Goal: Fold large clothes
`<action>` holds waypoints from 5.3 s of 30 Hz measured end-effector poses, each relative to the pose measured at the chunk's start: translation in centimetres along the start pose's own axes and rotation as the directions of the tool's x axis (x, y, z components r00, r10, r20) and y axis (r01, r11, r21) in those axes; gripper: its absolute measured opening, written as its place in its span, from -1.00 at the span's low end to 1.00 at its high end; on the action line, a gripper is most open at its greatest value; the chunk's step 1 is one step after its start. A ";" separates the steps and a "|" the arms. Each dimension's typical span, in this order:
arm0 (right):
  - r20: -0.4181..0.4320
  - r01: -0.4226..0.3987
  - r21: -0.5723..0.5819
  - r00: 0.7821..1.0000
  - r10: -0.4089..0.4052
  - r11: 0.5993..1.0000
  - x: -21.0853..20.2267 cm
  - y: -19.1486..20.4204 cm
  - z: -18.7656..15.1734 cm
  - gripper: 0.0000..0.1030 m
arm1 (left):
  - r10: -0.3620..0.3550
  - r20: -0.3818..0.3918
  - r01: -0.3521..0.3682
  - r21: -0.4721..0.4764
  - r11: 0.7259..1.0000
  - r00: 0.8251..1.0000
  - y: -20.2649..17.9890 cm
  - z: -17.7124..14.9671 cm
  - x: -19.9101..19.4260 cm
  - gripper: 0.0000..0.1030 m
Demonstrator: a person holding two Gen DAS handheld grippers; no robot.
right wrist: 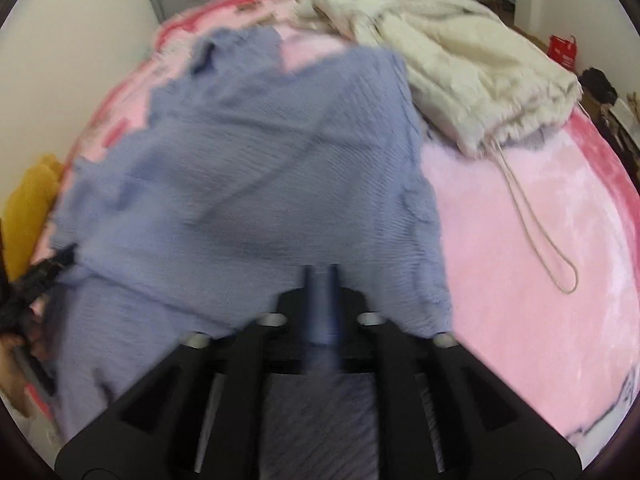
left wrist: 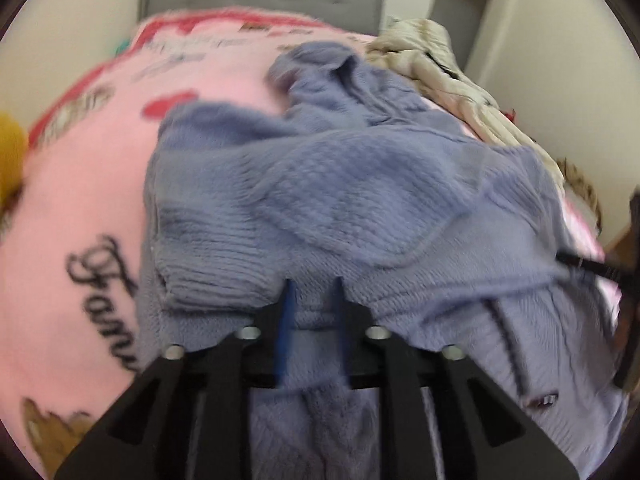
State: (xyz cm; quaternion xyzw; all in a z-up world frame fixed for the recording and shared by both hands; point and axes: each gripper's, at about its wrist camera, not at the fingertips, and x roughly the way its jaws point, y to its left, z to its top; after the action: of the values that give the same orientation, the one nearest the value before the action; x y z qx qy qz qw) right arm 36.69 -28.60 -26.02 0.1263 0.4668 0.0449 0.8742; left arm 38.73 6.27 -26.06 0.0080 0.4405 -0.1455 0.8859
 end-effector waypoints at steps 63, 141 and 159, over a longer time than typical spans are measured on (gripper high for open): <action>-0.362 -0.180 -0.129 0.924 0.123 0.975 29.4 9.8 38.3 -0.73 | -0.300 -0.254 0.109 -0.569 0.815 0.920 10.1 29.5 25.7 0.59; -0.114 -0.467 -0.272 0.884 0.453 0.842 -1.5 9.0 14.5 -0.84 | -0.338 -0.181 0.375 0.243 0.895 0.924 -1.9 9.6 -0.1 -0.74; -0.275 -0.483 -0.253 0.867 0.416 0.838 -4.0 6.8 0.8 -0.16 | -0.313 -0.126 0.336 0.261 0.905 0.941 -2.5 -0.1 -3.7 0.29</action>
State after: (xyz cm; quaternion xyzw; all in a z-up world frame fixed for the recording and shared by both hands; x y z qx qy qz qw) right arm 35.41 -22.98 -20.58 0.0868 0.4998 0.3363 0.7935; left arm 35.86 4.80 -22.89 0.0650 0.4463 -0.3510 0.8206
